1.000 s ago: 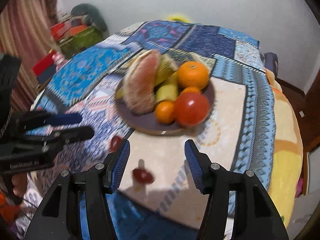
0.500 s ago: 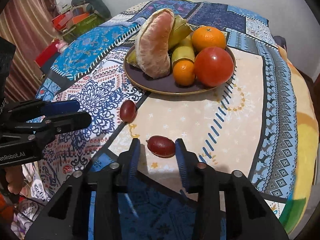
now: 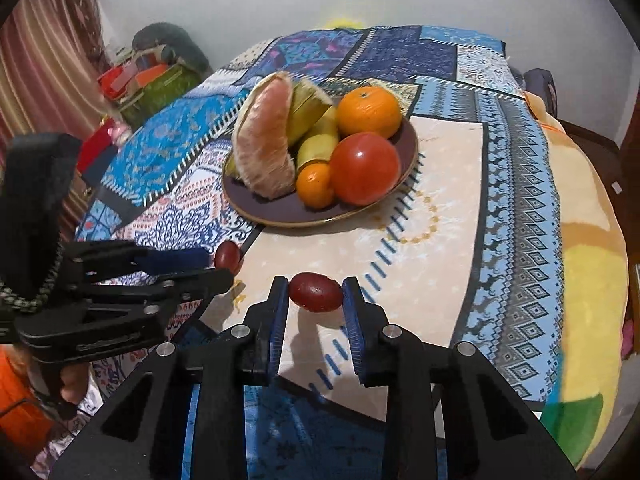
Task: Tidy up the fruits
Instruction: 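Grasp a red date with the left gripper while the right gripper grasps another date, then lower both dates onto the plate and open both grippers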
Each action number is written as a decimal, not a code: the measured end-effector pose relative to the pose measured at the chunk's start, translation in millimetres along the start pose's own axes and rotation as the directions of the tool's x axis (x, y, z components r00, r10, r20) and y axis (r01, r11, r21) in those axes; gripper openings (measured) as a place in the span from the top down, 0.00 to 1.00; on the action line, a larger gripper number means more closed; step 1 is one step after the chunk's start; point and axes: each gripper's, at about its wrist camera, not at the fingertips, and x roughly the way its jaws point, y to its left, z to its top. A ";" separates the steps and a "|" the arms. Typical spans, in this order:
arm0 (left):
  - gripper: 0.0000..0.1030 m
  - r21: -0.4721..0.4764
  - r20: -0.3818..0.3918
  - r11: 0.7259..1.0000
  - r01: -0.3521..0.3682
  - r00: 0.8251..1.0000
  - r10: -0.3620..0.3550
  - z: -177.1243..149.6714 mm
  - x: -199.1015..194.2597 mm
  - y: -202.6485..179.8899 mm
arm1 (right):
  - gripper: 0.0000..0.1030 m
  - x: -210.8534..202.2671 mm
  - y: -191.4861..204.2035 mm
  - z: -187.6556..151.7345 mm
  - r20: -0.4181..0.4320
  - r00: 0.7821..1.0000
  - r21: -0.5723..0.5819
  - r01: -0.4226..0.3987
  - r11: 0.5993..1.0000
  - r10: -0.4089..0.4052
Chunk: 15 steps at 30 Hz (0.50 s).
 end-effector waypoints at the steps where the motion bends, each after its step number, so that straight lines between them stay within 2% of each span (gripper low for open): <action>1: 0.80 0.003 0.003 1.000 -0.003 1.000 0.003 1.4 1.6 -0.5 | 0.75 -0.5 -0.6 0.4 0.003 1.000 0.000 0.001 1.000 -0.001; 7: 0.81 0.007 0.023 1.000 -0.015 1.000 0.015 4.7 -1.8 2.0 | 0.75 -2.3 0.7 6.5 0.017 1.000 -0.016 0.005 1.000 -0.005; 15: 0.81 -0.019 0.099 1.000 -0.025 0.995 0.027 17.9 -27.8 21.2 | 0.75 2.8 15.7 26.4 0.044 0.999 -0.065 0.001 0.998 0.002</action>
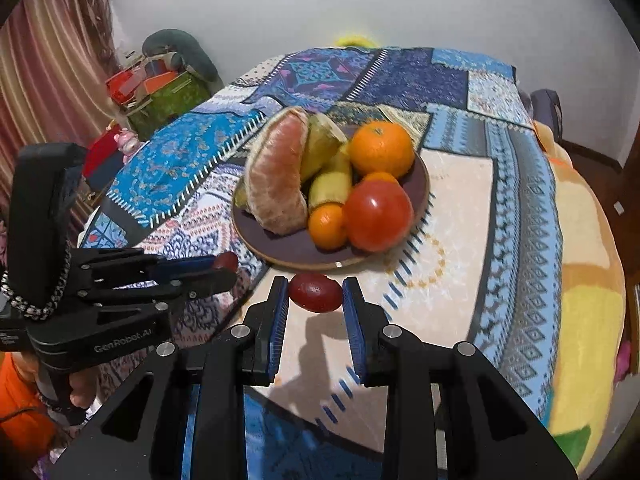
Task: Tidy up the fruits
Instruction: 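Lower both dates onto the plate and open both grippers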
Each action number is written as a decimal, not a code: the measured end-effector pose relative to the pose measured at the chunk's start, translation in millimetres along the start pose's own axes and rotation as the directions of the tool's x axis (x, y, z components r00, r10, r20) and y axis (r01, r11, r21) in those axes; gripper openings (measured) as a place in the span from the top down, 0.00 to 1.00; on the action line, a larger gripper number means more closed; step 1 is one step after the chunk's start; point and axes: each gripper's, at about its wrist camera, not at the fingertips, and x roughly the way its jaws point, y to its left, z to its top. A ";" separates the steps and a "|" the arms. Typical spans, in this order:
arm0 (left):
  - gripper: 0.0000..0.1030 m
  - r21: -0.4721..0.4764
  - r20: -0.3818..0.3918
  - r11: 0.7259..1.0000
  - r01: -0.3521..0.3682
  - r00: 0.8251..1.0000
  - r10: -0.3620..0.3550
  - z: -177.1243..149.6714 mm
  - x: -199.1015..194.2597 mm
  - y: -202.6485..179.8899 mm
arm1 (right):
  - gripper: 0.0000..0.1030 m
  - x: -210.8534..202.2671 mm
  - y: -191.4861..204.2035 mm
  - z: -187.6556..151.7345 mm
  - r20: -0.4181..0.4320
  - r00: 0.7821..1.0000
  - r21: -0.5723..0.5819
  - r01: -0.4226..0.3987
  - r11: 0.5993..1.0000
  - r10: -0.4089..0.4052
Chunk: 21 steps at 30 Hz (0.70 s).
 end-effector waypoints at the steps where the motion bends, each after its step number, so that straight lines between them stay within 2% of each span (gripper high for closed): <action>1: 0.81 -0.004 0.008 1.000 -0.001 1.000 0.001 3.5 -1.6 3.3 | 0.75 2.1 1.8 2.1 0.000 1.000 -0.005 -0.001 1.000 0.001; 9: 0.81 -0.014 0.021 1.000 -0.005 1.000 0.005 13.5 3.2 13.3 | 0.75 24.1 17.7 17.8 -0.006 1.000 -0.056 0.000 0.998 0.000; 19: 0.81 -0.027 -0.001 0.999 0.018 1.000 -0.018 24.3 20.2 20.4 | 0.75 33.7 13.9 34.9 0.010 1.000 -0.069 0.029 0.997 -0.028; 21: 0.81 -0.025 -0.003 1.000 0.015 1.000 -0.015 23.9 20.7 19.9 | 0.71 33.9 11.6 36.2 0.010 1.000 -0.064 0.029 0.998 -0.028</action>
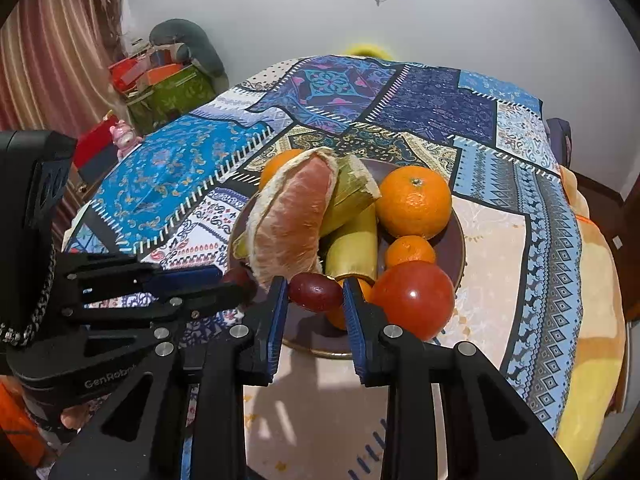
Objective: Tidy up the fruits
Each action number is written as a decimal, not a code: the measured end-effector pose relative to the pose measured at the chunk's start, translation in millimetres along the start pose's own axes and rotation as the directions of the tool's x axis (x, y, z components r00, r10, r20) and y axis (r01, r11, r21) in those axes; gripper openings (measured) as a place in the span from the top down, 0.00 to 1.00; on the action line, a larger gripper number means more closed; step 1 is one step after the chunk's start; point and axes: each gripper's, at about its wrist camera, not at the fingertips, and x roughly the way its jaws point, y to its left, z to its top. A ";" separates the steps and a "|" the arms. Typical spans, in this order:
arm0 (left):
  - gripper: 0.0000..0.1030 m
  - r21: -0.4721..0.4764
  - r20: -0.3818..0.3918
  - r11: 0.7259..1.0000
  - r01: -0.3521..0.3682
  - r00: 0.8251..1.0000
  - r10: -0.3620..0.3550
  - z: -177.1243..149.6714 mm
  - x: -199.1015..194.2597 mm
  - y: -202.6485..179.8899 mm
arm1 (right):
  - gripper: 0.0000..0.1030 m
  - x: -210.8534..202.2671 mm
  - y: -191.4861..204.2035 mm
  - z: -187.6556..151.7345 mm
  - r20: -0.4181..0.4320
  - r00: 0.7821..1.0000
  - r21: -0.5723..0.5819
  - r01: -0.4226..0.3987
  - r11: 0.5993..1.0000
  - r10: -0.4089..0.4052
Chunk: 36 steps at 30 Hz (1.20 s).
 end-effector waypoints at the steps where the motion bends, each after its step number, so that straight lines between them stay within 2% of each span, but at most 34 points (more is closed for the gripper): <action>1: 0.81 0.000 0.000 1.000 0.000 1.000 0.000 -0.2 -0.4 0.2 | 0.70 -0.9 -0.9 0.2 0.003 1.000 0.001 0.004 1.000 -0.004; 6: 0.81 -0.004 0.033 1.000 -0.011 0.999 0.011 -2.2 -18.4 -1.5 | 0.68 -11.2 -3.9 2.5 0.022 1.000 0.007 0.013 1.000 -0.013; 9: 0.81 -0.002 0.078 1.000 -0.027 0.997 0.027 -1.7 -40.2 -4.9 | 0.68 -27.7 -2.7 4.7 0.053 0.998 0.013 0.019 1.000 -0.020; 12: 0.81 0.006 0.146 0.999 -0.043 0.988 0.041 -0.8 -71.5 -12.3 | 0.68 -51.5 0.4 7.4 0.099 0.995 0.017 0.027 1.000 -0.028; 15: 0.81 0.020 0.233 0.998 -0.061 0.971 0.055 -0.5 -110.5 -25.0 | 0.68 -82.0 5.5 9.5 0.158 0.986 0.018 0.043 0.999 -0.046; 19: 0.81 0.046 0.360 0.996 -0.082 0.931 0.060 -5.2 -169.9 -46.7 | 0.68 -133.3 14.8 10.3 0.256 0.965 0.025 0.048 0.999 -0.053; 22: 0.81 0.067 0.461 0.992 -0.105 0.885 0.063 -14.3 -217.4 -66.0 | 0.67 -169.3 21.8 8.6 0.327 0.943 0.028 0.052 0.998 -0.058; 24: 0.81 0.075 0.507 0.991 -0.112 0.860 0.059 -20.0 -239.7 -74.6 | 0.62 -198.0 28.1 4.8 0.386 0.921 0.034 0.051 0.998 -0.060; 28: 0.80 0.098 0.595 0.987 -0.130 0.802 0.047 -36.0 -286.0 -93.6 | 0.59 -247.0 43.4 -5.7 0.488 0.871 0.031 0.055 0.998 -0.063; 30: 0.76 0.103 0.621 0.985 -0.138 0.783 0.045 -43.0 -299.8 -98.8 | 0.58 -264.3 50.8 -11.3 0.523 0.850 0.028 0.057 0.998 -0.063; 33: 0.63 0.101 0.664 0.983 -0.153 0.746 0.048 -56.4 -322.1 -106.4 | 0.56 -281.6 60.4 -18.6 0.561 0.825 0.025 0.061 0.998 -0.064; 34: 0.55 0.097 0.675 0.983 -0.154 0.736 0.049 -59.7 -327.5 -107.1 | 0.54 -285.5 62.6 -20.8 0.571 0.818 0.025 0.063 0.998 -0.066; 35: 0.48 0.095 0.685 0.983 -0.155 0.727 0.049 -62.8 -332.5 -108.1 | 0.47 -291.4 67.0 -24.2 0.589 0.804 0.027 0.072 0.997 -0.074; 36: 0.45 0.092 0.692 0.983 -0.157 0.720 0.050 -64.9 -335.5 -107.9 | 0.42 -294.6 69.2 -26.3 0.601 0.795 0.029 0.080 0.996 -0.081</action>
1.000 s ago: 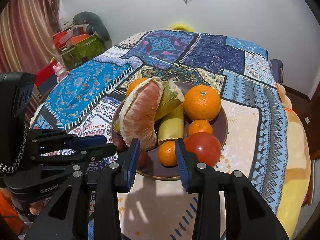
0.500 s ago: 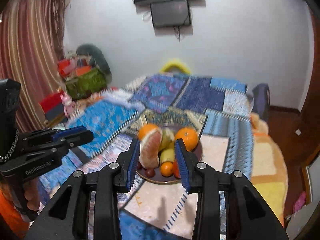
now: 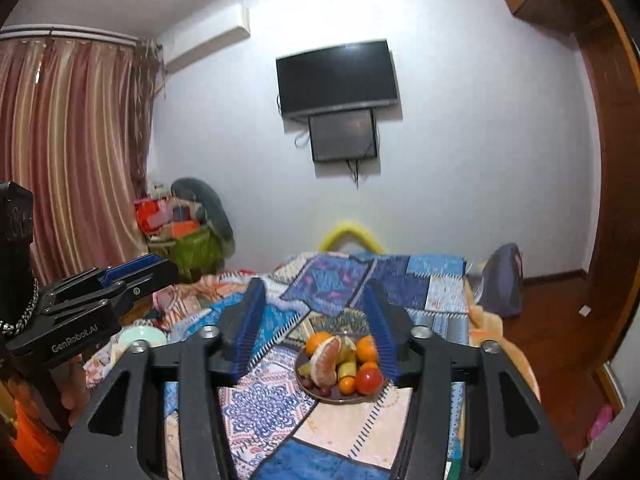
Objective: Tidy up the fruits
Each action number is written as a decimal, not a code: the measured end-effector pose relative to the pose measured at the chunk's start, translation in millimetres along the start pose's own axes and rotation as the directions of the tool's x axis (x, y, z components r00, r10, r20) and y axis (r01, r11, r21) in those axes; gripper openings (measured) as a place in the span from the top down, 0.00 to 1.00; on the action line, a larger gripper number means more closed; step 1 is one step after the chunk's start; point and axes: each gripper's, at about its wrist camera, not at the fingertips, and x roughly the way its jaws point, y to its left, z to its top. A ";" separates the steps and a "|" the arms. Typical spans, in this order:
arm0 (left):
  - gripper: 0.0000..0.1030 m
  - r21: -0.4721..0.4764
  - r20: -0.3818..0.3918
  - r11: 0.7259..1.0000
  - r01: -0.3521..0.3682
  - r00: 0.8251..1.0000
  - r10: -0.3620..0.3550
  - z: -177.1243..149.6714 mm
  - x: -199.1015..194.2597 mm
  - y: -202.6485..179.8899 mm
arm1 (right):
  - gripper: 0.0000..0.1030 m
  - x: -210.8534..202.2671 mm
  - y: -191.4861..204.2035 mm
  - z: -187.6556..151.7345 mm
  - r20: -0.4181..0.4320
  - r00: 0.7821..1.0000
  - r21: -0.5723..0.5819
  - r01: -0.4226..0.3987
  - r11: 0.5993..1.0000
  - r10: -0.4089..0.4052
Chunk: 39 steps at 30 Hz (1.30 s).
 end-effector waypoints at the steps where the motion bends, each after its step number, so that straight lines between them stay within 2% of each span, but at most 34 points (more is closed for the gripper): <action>1: 0.40 0.002 0.013 1.000 -0.006 1.000 0.006 0.8 -6.1 -0.3 | 0.41 -4.7 3.1 0.2 0.015 1.000 -0.005 0.011 1.000 -0.011; 6: 0.24 0.005 0.036 1.000 -0.020 0.999 0.019 1.4 -18.2 -0.2 | 0.18 -11.1 10.3 -2.3 0.060 0.996 -0.020 0.062 0.998 -0.061; 8: 0.12 0.002 0.044 1.000 -0.027 0.999 0.027 0.5 -21.8 1.0 | 0.16 -10.9 12.2 -3.1 0.067 0.994 -0.025 0.082 0.996 -0.081; 13: 0.05 0.004 0.051 0.999 -0.036 0.998 0.036 -2.7 -28.1 -1.8 | 0.01 -15.7 12.0 -7.7 0.079 0.991 -0.012 0.108 0.994 -0.106; 18: 0.01 0.011 0.054 0.999 -0.048 0.997 0.047 -3.8 -29.9 -7.0 | 0.00 -19.6 11.5 -9.6 0.074 0.990 -0.008 0.119 0.993 -0.118; 39: 0.00 0.014 0.057 0.999 -0.045 0.997 0.044 -5.3 -33.3 -7.6 | 0.00 -31.8 12.3 -10.9 0.080 0.990 -0.011 0.119 0.993 -0.118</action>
